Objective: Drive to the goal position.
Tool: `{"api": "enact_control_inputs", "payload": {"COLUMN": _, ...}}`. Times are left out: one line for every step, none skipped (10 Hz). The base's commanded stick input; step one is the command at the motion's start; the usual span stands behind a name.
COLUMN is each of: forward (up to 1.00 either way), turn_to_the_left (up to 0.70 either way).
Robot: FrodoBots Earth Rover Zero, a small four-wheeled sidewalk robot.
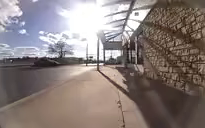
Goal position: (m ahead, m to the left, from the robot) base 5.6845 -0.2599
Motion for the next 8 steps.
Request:
{"api": "enact_control_inputs", "payload": {"forward": 0.85, "turn_to_the_left": 0.00}}
{"api": "enact_control_inputs", "payload": {"forward": 0.85, "turn_to_the_left": 0.00}}
{"api": "enact_control_inputs", "payload": {"forward": 0.85, "turn_to_the_left": 0.00}}
{"api": "enact_control_inputs", "payload": {"forward": 0.85, "turn_to_the_left": 0.00}}
{"api": "enact_control_inputs", "payload": {"forward": 0.85, "turn_to_the_left": 0.00}}
{"api": "enact_control_inputs", "payload": {"forward": 0.85, "turn_to_the_left": 0.00}}
{"api": "enact_control_inputs", "payload": {"forward": 0.85, "turn_to_the_left": -0.06}}
{"api": "enact_control_inputs", "payload": {"forward": 0.85, "turn_to_the_left": -0.27}}
